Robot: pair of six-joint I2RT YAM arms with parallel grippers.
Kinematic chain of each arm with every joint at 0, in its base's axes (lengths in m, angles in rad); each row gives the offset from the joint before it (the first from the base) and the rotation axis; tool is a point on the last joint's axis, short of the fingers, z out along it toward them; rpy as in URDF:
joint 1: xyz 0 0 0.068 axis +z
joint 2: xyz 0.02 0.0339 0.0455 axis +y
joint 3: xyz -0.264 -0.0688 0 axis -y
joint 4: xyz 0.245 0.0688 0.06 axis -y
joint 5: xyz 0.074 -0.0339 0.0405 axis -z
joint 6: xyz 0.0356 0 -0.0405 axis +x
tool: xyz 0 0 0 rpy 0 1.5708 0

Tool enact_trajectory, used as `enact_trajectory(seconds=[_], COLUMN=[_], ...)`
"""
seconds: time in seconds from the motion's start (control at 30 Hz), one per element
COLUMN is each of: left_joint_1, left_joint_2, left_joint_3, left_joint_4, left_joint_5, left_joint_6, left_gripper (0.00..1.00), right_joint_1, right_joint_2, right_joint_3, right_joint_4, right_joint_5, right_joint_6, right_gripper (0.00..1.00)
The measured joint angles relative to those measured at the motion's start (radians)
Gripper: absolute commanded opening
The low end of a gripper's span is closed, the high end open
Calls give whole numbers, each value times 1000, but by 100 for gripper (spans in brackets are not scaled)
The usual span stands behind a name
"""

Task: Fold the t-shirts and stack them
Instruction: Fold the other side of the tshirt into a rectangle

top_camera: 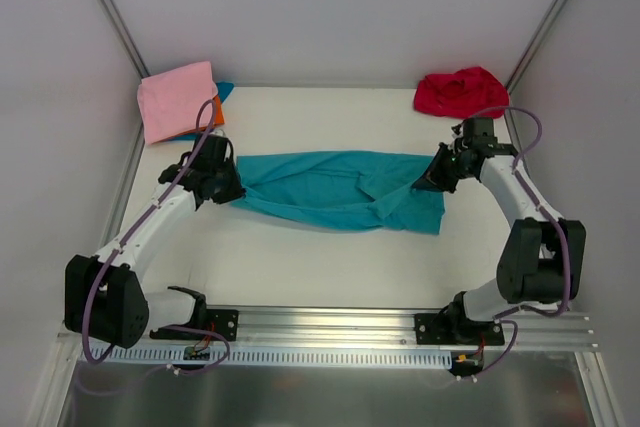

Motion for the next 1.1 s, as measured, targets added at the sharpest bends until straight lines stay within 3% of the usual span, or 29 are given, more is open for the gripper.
enact_trajectory(seconds=[0.53, 0.57, 0.6, 0.63, 0.77, 1.1], left_joint_1=[0, 0, 0, 0, 0, 0], left_joint_2=[80, 86, 93, 101, 154, 282], left_joint_3=[52, 53, 54, 57, 82, 214], left_joint_4=[-2, -1, -1, -2, 0, -1], left_joint_5=[-21, -21, -22, -23, -23, -42], left_joint_6=[15, 15, 15, 16, 19, 46], left_gripper=[0, 0, 0, 0, 0, 0], right_joint_1=[-47, -48, -49, -51, -58, -62], right_joint_2=[435, 451, 469, 488, 539, 469], right_joint_3=[300, 311, 323, 339, 360, 293], right_joint_4=[106, 107, 105, 102, 111, 112], right_joint_5=[-98, -99, -99, -99, -94, -89], right_joint_6=[38, 39, 41, 43, 45, 33], right_gripper=[1, 5, 31, 48, 99, 100])
